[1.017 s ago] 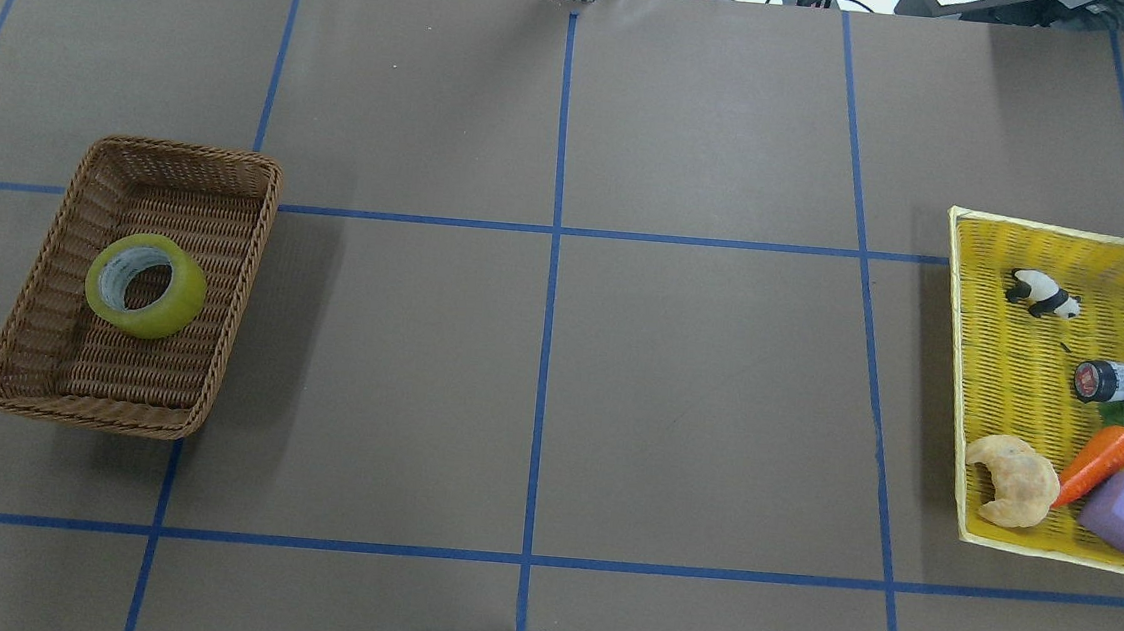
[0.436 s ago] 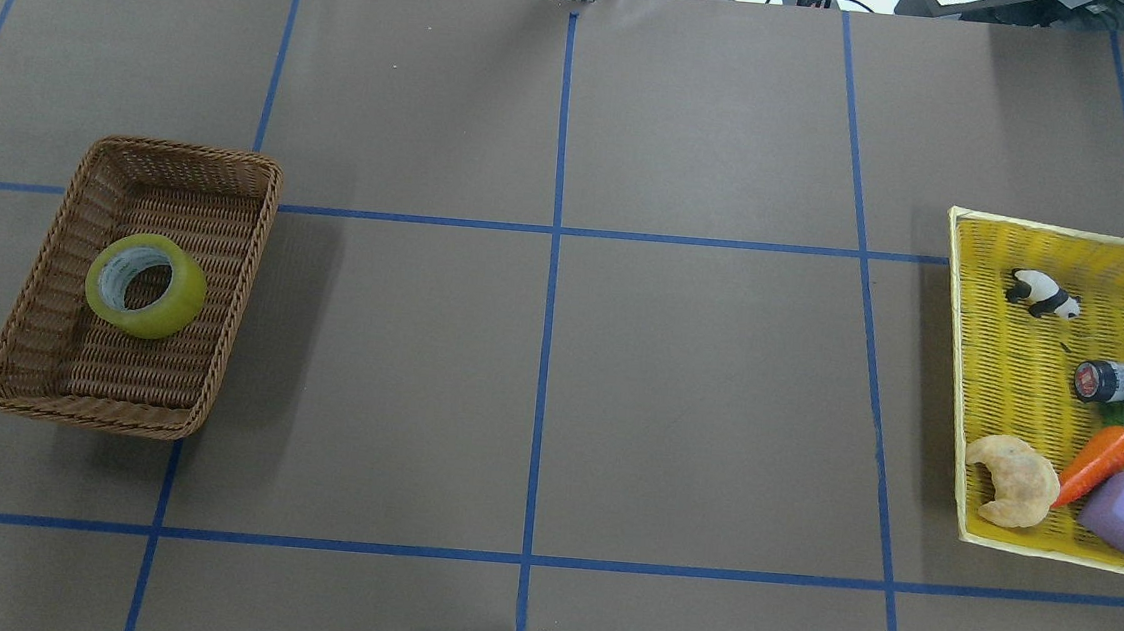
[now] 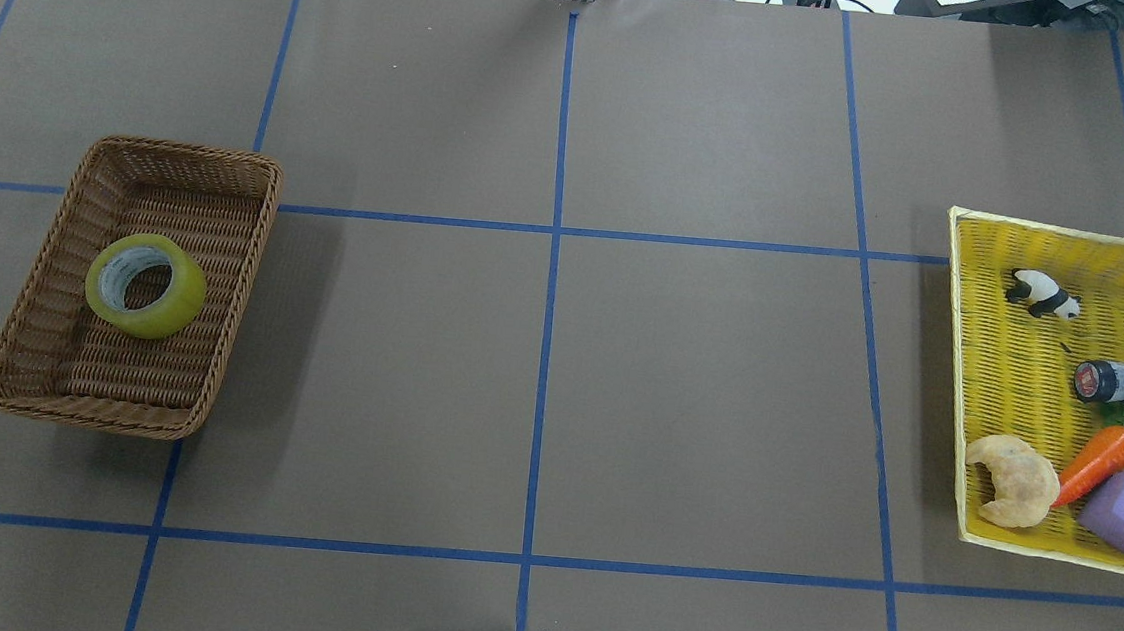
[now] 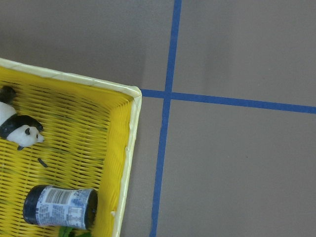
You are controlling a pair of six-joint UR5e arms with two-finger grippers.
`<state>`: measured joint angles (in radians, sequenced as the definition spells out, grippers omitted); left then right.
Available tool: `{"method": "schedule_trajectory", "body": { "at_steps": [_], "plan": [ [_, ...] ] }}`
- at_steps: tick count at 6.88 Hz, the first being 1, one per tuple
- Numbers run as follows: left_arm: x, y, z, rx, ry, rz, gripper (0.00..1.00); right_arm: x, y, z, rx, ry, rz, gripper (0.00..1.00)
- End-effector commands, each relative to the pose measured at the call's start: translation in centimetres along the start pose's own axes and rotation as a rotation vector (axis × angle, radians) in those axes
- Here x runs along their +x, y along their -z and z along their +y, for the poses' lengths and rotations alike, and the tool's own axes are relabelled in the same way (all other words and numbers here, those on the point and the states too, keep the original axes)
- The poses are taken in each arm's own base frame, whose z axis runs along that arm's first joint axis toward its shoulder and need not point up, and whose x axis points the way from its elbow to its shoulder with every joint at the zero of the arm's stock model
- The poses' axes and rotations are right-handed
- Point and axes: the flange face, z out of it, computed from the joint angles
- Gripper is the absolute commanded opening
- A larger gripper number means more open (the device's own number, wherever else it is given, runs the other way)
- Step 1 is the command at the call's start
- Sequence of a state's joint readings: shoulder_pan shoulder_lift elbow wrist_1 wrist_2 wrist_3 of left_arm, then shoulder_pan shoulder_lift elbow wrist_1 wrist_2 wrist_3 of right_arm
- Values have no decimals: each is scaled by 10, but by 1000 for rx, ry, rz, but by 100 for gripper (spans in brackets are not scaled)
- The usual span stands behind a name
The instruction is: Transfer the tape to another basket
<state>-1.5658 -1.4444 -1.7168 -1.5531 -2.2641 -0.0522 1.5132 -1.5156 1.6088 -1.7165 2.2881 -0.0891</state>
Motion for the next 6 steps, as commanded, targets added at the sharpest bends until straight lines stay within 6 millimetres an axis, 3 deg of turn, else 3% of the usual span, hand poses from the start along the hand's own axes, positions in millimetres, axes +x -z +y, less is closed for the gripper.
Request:
{"method": "schedule_trajectory", "body": {
  "at_steps": [1,6],
  "plan": [
    [0,1,-1,1,0,-1,98,0,-1,1,-1,0,1,100],
    [2,3,-5,7,-5,-4,98,-6,7,3,11,9,0,100]
  ]
}}
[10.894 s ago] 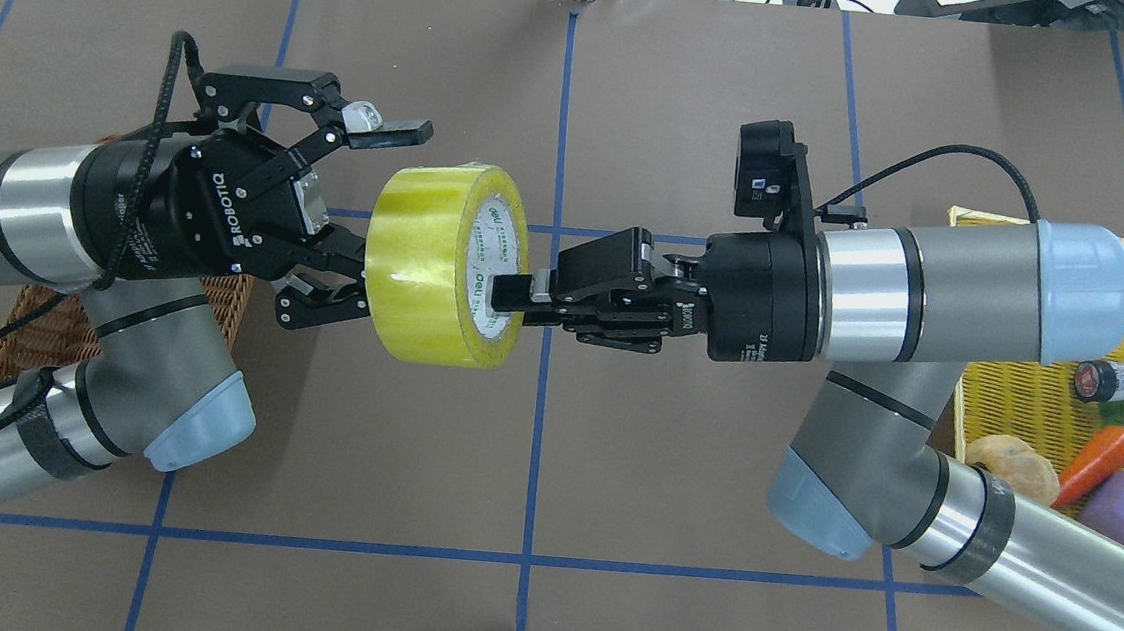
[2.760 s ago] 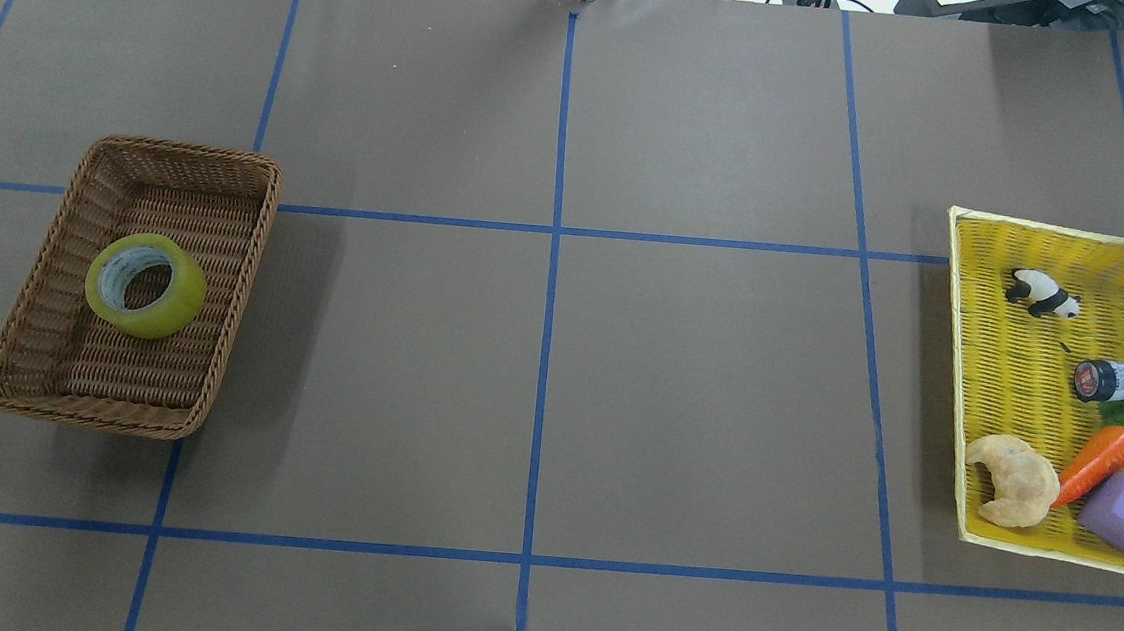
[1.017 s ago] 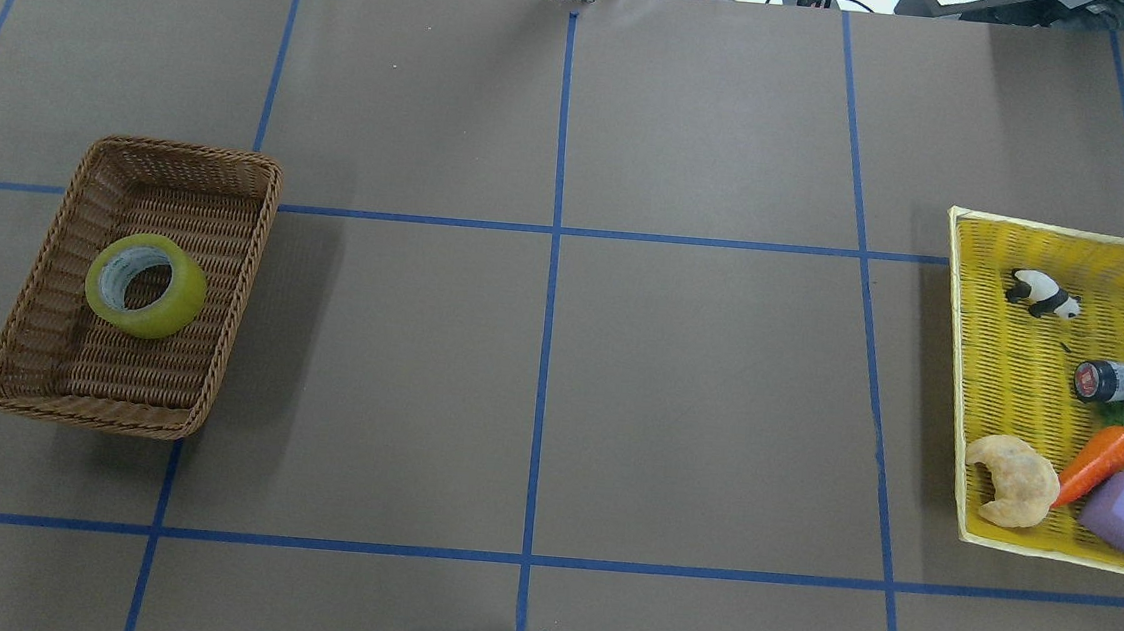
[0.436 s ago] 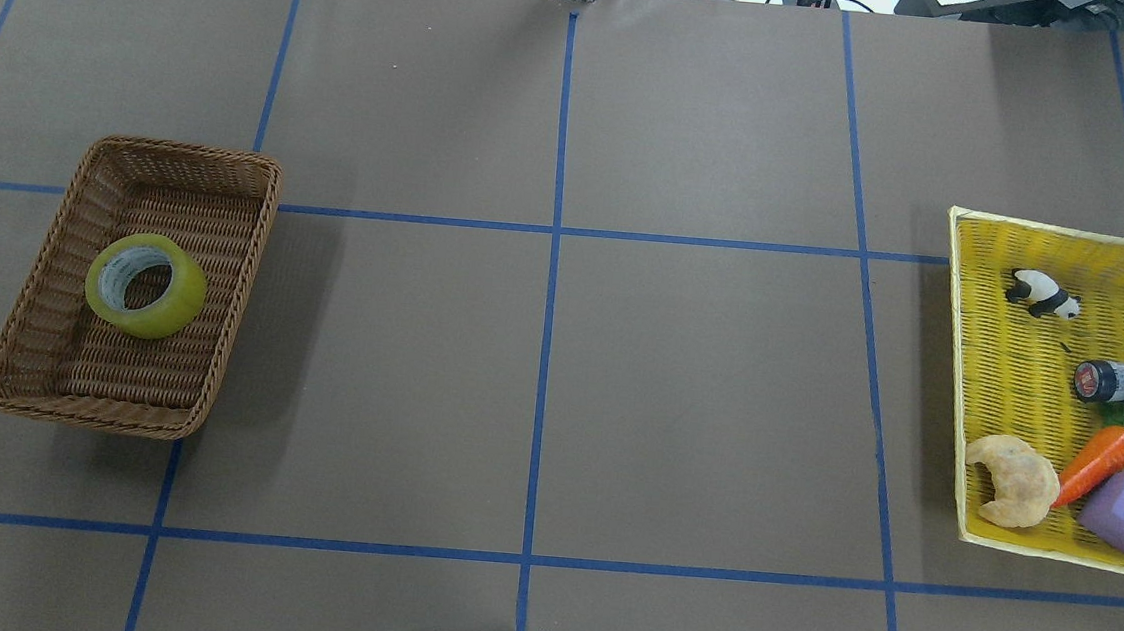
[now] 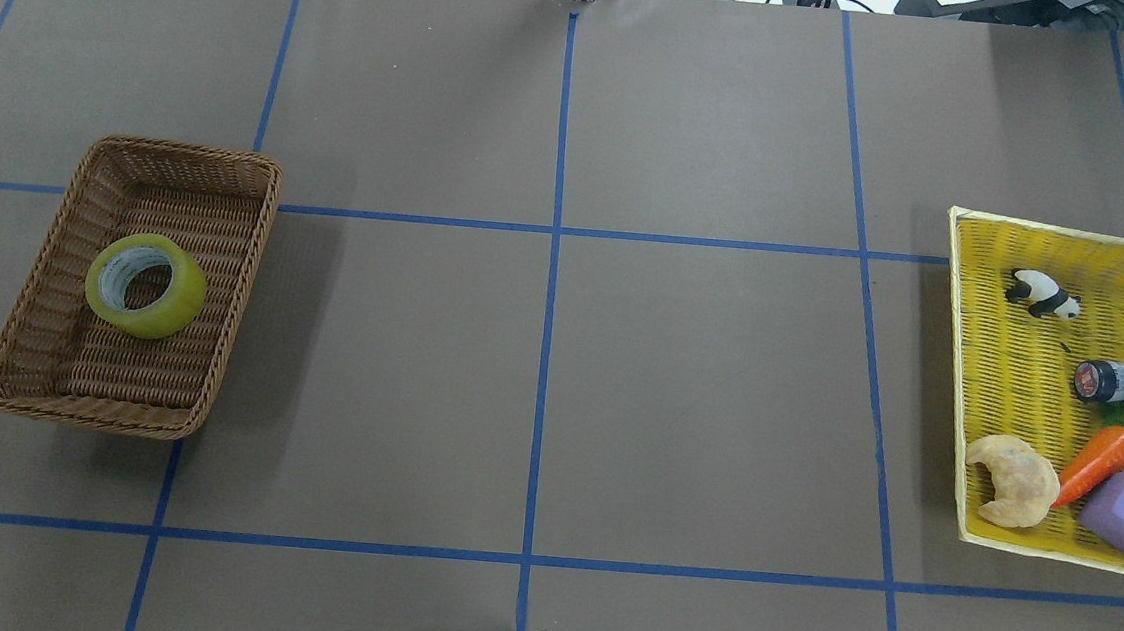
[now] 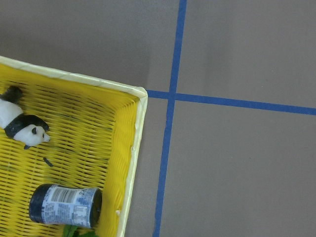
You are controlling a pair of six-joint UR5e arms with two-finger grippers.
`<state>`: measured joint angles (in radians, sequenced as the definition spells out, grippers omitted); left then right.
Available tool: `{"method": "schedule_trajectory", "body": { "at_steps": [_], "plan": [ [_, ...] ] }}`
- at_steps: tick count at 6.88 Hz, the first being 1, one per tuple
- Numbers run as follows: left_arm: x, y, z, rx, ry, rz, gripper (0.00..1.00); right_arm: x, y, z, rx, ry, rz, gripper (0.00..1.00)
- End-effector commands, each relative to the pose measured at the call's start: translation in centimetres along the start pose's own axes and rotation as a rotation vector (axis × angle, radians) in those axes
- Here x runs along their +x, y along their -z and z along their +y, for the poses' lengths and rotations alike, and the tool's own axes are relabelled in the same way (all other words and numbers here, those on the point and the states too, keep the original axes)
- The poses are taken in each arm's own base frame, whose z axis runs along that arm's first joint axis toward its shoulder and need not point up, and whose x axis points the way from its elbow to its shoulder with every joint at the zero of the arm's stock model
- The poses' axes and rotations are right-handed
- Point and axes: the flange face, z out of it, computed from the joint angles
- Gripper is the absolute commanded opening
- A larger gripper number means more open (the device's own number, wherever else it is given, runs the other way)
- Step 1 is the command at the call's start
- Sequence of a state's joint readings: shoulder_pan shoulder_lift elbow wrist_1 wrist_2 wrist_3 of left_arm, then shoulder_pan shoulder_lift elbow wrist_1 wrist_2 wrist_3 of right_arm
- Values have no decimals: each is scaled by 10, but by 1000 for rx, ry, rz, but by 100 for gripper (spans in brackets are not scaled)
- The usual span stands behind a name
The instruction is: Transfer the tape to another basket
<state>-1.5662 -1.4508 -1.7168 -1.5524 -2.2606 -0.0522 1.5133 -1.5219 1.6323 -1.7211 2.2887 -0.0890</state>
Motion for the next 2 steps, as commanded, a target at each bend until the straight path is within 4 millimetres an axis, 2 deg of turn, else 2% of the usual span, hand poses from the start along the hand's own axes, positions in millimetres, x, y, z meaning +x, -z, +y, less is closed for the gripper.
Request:
{"method": "schedule_trajectory", "body": {
  "at_steps": [1,2],
  "plan": [
    [1,1,-2,2,-2,-1,98,-1,1,1,1,0,0,100],
    [1,1,-2,3,-2,-2,98,-1,2,0,-1,-2,0,100]
  ]
}}
